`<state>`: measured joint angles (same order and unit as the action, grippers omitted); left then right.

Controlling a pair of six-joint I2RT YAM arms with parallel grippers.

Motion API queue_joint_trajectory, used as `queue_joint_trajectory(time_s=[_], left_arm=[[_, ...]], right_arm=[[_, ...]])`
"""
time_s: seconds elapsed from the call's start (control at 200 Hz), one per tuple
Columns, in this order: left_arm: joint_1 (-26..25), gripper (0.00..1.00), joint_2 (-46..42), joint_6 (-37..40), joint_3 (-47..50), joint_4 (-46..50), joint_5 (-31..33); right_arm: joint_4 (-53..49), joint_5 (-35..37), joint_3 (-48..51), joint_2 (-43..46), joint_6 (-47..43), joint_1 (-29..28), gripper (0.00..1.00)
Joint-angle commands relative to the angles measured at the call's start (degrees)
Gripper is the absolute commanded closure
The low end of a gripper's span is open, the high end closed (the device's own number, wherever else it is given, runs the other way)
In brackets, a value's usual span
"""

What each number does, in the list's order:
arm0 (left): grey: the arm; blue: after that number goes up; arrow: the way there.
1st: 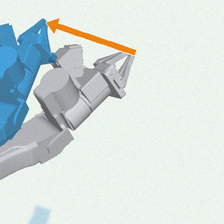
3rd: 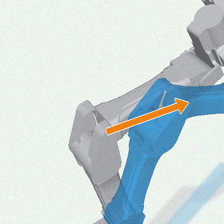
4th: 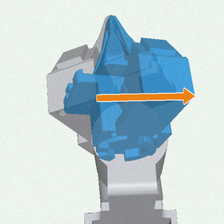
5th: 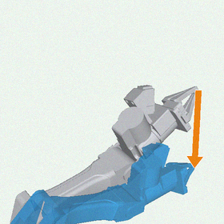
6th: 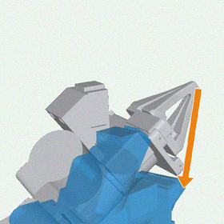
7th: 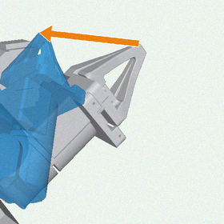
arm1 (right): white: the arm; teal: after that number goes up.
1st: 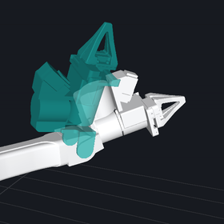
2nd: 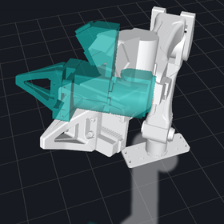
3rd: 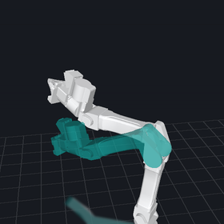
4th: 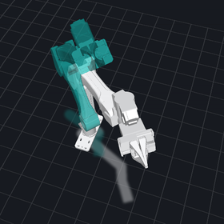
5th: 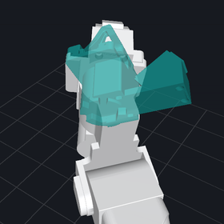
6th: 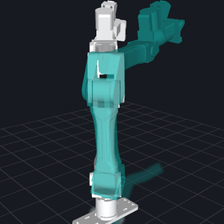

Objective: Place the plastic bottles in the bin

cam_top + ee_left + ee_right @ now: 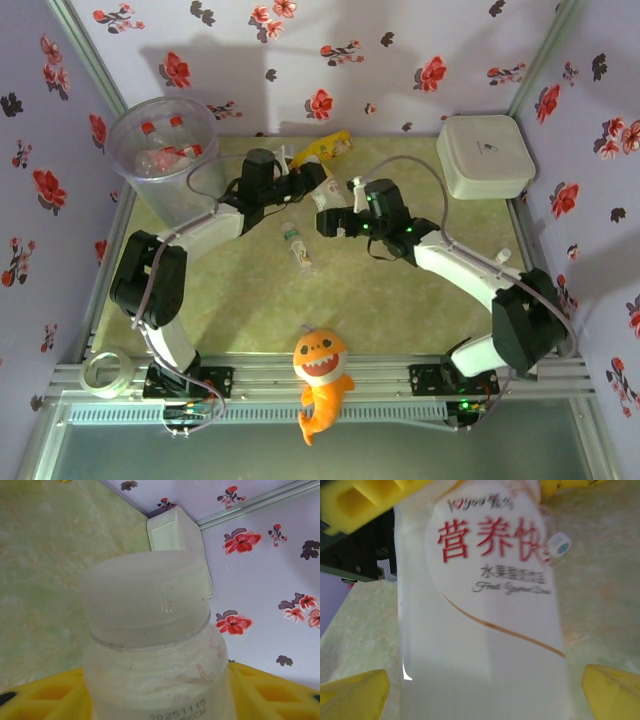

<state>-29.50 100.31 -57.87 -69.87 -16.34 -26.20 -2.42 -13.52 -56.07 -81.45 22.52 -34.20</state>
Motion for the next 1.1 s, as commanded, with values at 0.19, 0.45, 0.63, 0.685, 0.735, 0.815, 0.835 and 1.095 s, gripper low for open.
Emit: queue_joint_trajectory(time_s=[0.19, 0.45, 0.63, 0.685, 0.735, 0.815, 0.835, 1.095], left_arm=[[3.2, 0.77, -1.7, 7.4, -9.0, 7.9, -1.5], [8.9, 0.82, -3.6, 11.4, -19.5, 14.7, -4.2], [15.4, 0.92, -6.1, 17.9, -29.3, 22.7, -4.0], [18.0, 0.96, -7.0, 18.5, -31.2, 23.8, -4.1], [21.2, 1.0, -7.8, 18.7, -32.6, 24.5, -4.1], [25.9, 1.0, -9.7, 18.9, -33.9, 24.9, -3.6], [27.5, 1.0, -10.2, 18.9, -33.9, 24.8, -3.1], [39.5, 1.0, -16.0, 21.2, -30.8, 24.8, 11.7]], right_arm=[[-5.8, 4.9, 2.2, 11.5, -1.6, 6.6, 0.01], [-8.1, 6.7, 4.0, 13.0, -1.5, 8.9, 0.01], [-8.0, 6.9, 4.7, 11.9, -1.1, 8.9, 0.01], [-7.8, 6.8, 4.8, 11.5, -0.9, 8.9, 0.01], [-7.6, 6.9, 5.0, 11.2, -0.8, 8.9, 0.01], [-7.5, 7.0, 5.1, 10.7, -0.7, 8.8, 0.01], [-7.5, 7.0, 5.2, 10.6, -0.7, 8.9, 0.01], [-7.1, 6.6, 5.0, 8.6, -1.1, 8.8, 0.01]])
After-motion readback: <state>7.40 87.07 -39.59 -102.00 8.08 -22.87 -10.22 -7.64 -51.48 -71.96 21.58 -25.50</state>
